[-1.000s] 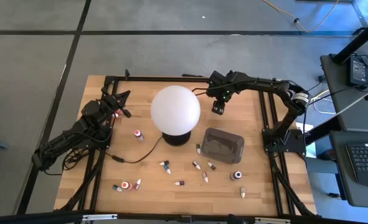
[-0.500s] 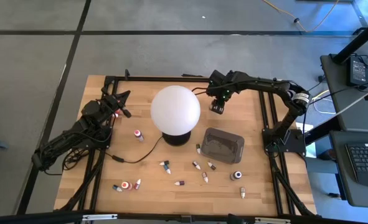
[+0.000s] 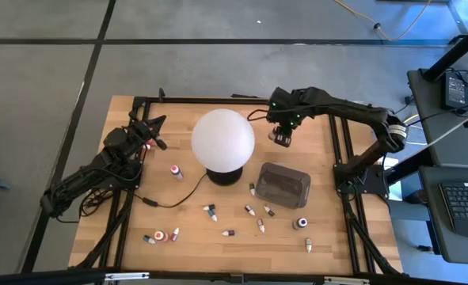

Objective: Pick & Place food coloring
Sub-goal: Put the large purple food coloring bottle into the black container

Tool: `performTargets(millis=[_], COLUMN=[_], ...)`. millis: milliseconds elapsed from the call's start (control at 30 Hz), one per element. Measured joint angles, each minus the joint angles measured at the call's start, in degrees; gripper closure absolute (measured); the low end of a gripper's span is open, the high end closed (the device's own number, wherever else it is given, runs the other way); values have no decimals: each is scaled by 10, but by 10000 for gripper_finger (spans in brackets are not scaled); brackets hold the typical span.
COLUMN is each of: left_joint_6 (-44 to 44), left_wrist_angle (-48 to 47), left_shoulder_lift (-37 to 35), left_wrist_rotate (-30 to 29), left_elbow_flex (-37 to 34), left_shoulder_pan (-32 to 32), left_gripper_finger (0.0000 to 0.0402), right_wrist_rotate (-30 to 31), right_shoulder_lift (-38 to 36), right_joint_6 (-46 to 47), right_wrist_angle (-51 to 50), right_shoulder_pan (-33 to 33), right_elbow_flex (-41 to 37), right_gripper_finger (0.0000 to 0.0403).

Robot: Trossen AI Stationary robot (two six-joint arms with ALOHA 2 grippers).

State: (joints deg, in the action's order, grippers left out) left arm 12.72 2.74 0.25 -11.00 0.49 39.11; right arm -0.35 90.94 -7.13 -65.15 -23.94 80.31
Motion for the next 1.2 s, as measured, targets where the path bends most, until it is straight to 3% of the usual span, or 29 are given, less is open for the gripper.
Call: performTargets(millis=[267, 600, 1200], left_joint_6=[0, 0, -2], left_wrist_angle=[0, 0, 0], left_shoulder_lift=[0, 0, 0], left_wrist_rotate=[2, 2, 2], left_elbow_flex=[0, 0, 0], left_shoulder_pan=[0, 0, 0], left_gripper_finger=[390, 391, 389], right_wrist_rotate=[-20, -28, -27], right_shoulder_lift=[-47, -44, -44], right_joint_6=[93, 162, 171], right_wrist_angle=[-88, -27, 135], right_shoulder_pan=[103, 219, 234], right_elbow_flex=[25, -10, -158], right_gripper_finger=[271, 271, 271])
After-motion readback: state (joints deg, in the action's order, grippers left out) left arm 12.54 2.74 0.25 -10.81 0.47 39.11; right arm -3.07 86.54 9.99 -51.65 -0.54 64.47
